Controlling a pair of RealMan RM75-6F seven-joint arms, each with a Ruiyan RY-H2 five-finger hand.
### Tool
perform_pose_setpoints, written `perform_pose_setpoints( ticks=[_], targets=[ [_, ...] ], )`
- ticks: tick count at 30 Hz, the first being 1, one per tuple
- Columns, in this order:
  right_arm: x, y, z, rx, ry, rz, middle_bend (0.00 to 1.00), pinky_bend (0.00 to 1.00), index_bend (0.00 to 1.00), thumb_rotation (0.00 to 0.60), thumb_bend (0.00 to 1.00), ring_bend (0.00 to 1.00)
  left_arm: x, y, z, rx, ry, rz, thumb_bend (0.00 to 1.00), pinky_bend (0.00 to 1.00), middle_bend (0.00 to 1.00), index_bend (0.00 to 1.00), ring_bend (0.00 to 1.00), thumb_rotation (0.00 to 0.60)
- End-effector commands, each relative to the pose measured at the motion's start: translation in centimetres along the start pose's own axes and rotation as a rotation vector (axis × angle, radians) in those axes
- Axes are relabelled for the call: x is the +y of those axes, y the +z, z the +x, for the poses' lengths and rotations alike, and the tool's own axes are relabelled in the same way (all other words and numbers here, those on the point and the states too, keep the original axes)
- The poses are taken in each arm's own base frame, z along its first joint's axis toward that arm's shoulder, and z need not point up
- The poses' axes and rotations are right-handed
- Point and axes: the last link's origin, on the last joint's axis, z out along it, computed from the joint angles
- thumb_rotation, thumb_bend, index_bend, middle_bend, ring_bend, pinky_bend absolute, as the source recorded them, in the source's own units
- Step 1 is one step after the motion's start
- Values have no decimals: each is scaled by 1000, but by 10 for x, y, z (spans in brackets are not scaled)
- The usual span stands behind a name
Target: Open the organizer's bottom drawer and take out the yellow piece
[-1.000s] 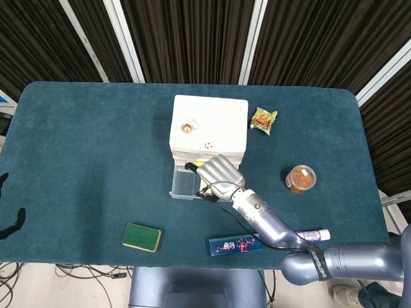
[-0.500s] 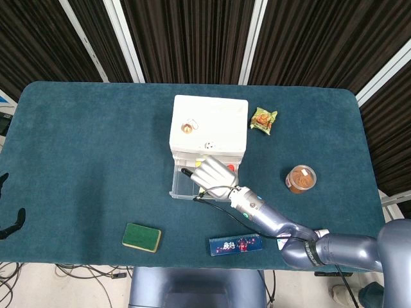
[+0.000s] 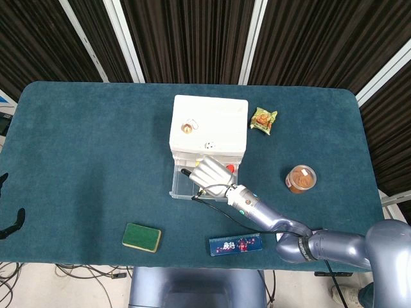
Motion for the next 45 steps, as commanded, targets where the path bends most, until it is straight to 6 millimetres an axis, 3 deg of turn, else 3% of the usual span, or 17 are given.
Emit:
perform_pose_setpoints(
  ticks=[1, 11, 29, 45],
  targets=[
    [2, 0, -3, -5, -33, 10, 1000, 1000, 318, 600, 181, 1000, 0, 0, 0, 0, 0, 0, 403, 0, 0, 13, 0, 600],
    [11, 0, -2, -35, -81, 34, 1000, 1000, 318, 600, 136, 1000, 0, 0, -1, -5, 5, -2, 403, 0, 0, 13, 0, 600],
    [9, 2, -15, -86, -179, 117, 1000, 1000, 311, 600, 135, 1000, 0, -1, -2, -7, 9, -1, 403, 0, 0, 12, 0, 600],
    [8, 14, -16, -128, -239, 151, 1000, 1000, 312, 600, 135, 1000, 0, 0, -2, -8, 11, 1, 402, 0, 0, 10, 0, 600]
  ],
)
